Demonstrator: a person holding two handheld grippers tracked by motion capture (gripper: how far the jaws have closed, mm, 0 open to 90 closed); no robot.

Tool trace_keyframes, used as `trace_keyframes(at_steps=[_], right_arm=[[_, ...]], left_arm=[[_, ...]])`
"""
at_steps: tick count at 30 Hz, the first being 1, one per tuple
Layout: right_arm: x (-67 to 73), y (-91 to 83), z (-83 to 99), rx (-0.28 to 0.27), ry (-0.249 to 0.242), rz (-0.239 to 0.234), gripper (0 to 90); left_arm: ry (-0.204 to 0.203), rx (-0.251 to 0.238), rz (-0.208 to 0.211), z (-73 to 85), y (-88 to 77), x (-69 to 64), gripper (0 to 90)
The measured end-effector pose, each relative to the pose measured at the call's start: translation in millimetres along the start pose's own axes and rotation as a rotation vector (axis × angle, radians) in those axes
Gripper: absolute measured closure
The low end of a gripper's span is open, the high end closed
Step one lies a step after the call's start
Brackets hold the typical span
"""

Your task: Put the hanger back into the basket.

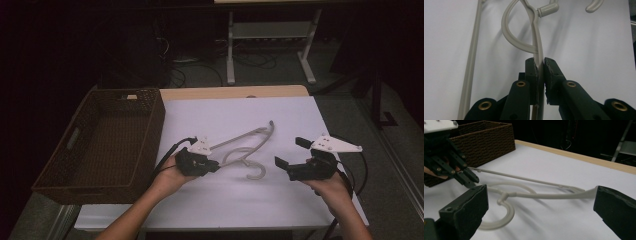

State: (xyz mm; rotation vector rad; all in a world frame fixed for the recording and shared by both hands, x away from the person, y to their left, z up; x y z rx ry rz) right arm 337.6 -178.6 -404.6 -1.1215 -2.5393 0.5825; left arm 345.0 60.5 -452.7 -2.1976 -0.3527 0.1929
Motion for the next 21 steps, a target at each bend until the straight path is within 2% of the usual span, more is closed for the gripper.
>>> trace_keyframes(at_steps=[3, 4, 8, 11, 16, 21], right_arm=[[1.8, -0.9, 1.7, 0.001, 0.004, -0.001, 0.0], [2.6, -1.3, 3.3, 0.003, 0.003, -0.002, 0.0], [7.5, -3.4, 14.2, 0.014, -0.002, -0.002, 0.0], [7.3, -7.1, 19.9, 0.023, -0.008, 0.013, 0.0], [3.6, -14.3, 14.6, -0.009, 0.003, 0.026, 0.0], [5.5, -16.8, 10.0, -0.029, 0.001, 0.022, 0.0]], left_arm=[[-0.010, -0.017, -0.008, -2.6, -4.0, 1.8, 82.4], [0.002, -0.015, -0.013, -3.0, -6.1, 3.1, 82.4], [-0.014, -0.041, -0.027, -7.3, -11.9, 6.1, 82.5], [-0.012, -0.047, -0.038, -8.7, -17.4, 10.6, 82.5], [-0.030, -0.076, -0.050, -13.4, -29.5, 16.0, 82.6], [-0.042, -0.089, -0.058, -15.6, -39.3, 19.5, 82.7]])
Point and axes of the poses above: each handheld gripper's, and its own axes: y roughly forward along the jaws, z roughly out of its underside, x roughly to its left, the point moved 9 cm from there along y, roughly forward along the jaws, and after that the axes turned 8 degrees about x, right-handed, at the moved point
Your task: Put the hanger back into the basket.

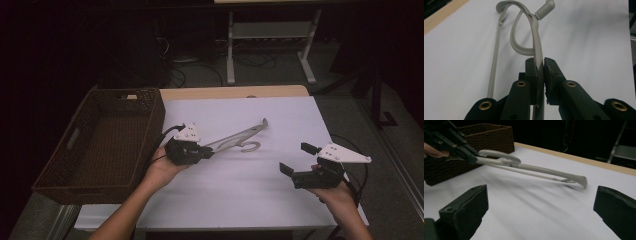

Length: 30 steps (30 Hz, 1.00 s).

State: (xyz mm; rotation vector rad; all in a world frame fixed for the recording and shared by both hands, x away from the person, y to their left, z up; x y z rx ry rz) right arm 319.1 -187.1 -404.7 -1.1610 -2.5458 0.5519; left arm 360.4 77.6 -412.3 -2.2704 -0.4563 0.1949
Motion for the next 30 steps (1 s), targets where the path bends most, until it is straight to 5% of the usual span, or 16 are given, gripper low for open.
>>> trace_keyframes(at_steps=[11, 30], right_arm=[[5.7, -2.0, -5.9, -0.036, -0.014, -0.017, 0.0], [2.7, 0.6, -4.0, -0.029, -0.009, -0.014, 0.0]], left_arm=[[-0.026, -0.037, 0.000, -9.8, -20.5, 3.5, 82.7], [-0.058, -0.120, -0.011, -29.5, -82.0, 16.6, 82.7]])
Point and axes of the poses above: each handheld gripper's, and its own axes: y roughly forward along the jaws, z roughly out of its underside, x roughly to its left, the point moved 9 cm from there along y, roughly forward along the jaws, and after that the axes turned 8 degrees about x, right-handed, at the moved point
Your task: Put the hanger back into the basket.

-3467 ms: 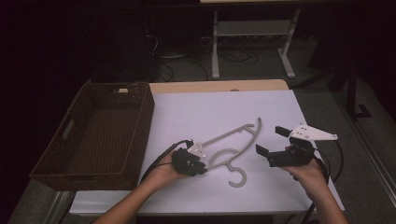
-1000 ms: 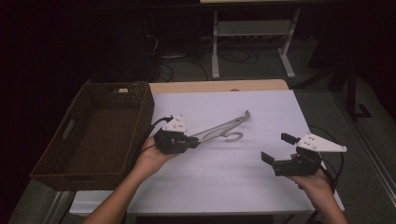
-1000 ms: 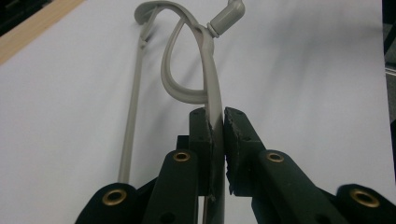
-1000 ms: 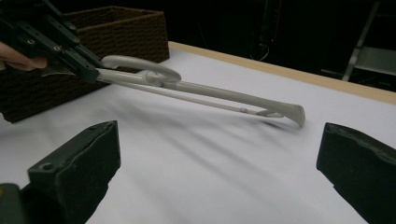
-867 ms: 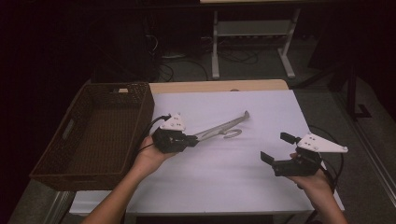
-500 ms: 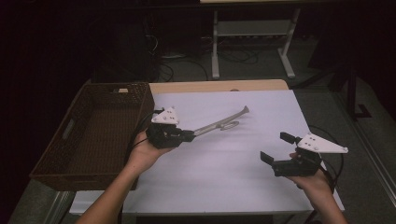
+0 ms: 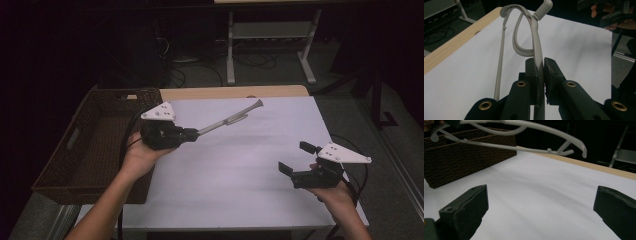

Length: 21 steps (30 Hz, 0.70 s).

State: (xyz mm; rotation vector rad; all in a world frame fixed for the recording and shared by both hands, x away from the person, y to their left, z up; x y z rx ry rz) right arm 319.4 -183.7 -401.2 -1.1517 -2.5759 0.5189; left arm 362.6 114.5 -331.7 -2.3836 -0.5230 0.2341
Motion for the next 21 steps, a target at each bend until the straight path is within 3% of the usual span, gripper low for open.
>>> trace_keyframes(at_steps=[12, 21], right_arm=[[-3.2, -0.5, -2.3, -0.011, 0.005, 0.008, 0.0], [-2.2, 3.8, -0.1, 0.001, -0.002, 0.003, 0.0]], left_arm=[[-0.042, -0.055, -0.055, -1.4, -52.7, 22.7, 82.8], [-0.081, -0.096, -0.104, 9.4, -93.8, 38.4, 82.7]])
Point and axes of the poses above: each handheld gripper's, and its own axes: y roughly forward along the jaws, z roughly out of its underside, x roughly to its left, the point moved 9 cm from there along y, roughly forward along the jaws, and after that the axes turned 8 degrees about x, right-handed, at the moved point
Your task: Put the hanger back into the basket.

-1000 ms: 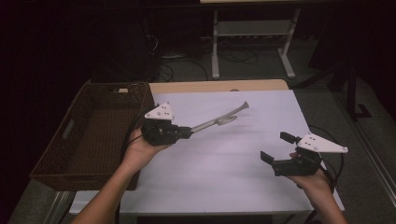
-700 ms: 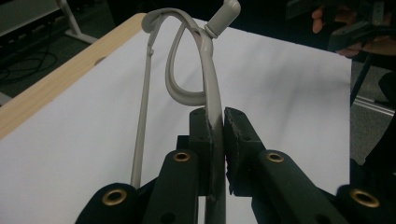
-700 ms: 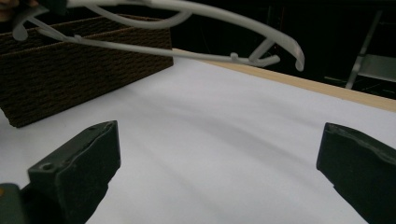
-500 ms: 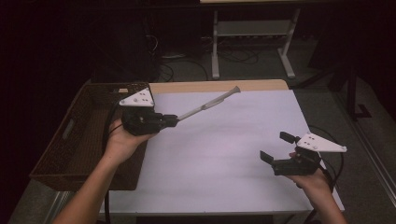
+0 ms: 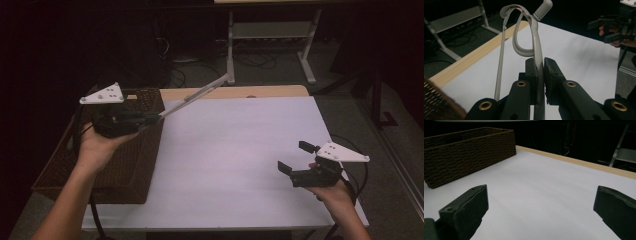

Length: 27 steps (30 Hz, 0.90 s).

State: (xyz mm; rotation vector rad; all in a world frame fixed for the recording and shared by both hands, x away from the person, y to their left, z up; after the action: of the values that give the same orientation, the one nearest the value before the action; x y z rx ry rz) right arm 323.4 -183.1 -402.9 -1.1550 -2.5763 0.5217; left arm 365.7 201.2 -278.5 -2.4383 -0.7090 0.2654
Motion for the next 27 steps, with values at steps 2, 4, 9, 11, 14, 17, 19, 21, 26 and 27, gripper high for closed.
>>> trace_keyframes(at_steps=[2, 4, 9, 11, 14, 17, 19, 21, 26, 27], right_arm=[[-0.5, 0.1, 0.1, 0.001, -0.002, 0.002, 0.0], [-0.8, -0.2, -0.1, 0.001, 0.004, 0.002, 0.0], [-2.2, -0.7, 0.2, 0.001, 0.010, 0.008, 0.0], [-2.3, -0.6, 0.3, 0.003, 0.011, 0.009, 0.0], [-3.0, 0.6, 0.2, 0.003, 0.007, 0.011, 0.0], [-2.7, 1.4, 0.2, 0.005, 0.010, 0.010, 0.0], [-2.8, 1.4, 0.2, 0.004, 0.009, 0.010, 0.0], [-3.2, 1.0, 0.4, 0.004, 0.012, 0.012, 0.0], [-3.8, 1.3, 0.4, 0.005, 0.013, 0.015, 0.0], [-3.8, 1.3, 0.4, 0.005, 0.012, 0.015, 0.0]], left_arm=[[-0.013, -0.010, -0.015, 2.6, -8.9, 3.7, 82.7], [-0.021, -0.015, -0.030, 5.6, -18.3, 7.8, 82.7], [-0.036, -0.025, -0.064, 13.9, -40.4, 17.8, 82.7], [-0.044, -0.024, -0.083, 18.6, -48.5, 22.1, 82.7], [-0.053, -0.021, -0.102, 25.6, -57.8, 26.9, 82.7], [-0.064, -0.018, -0.124, 32.0, -65.9, 32.0, 82.7], [-0.075, -0.015, -0.139, 37.1, -71.2, 35.7, 82.7], [-0.084, -0.009, -0.157, 43.2, -75.9, 39.6, 82.7], [-0.116, 0.003, -0.190, 60.7, -87.8, 49.7, 82.7], [-0.118, 0.008, -0.197, 64.4, -90.2, 51.9, 82.7]])
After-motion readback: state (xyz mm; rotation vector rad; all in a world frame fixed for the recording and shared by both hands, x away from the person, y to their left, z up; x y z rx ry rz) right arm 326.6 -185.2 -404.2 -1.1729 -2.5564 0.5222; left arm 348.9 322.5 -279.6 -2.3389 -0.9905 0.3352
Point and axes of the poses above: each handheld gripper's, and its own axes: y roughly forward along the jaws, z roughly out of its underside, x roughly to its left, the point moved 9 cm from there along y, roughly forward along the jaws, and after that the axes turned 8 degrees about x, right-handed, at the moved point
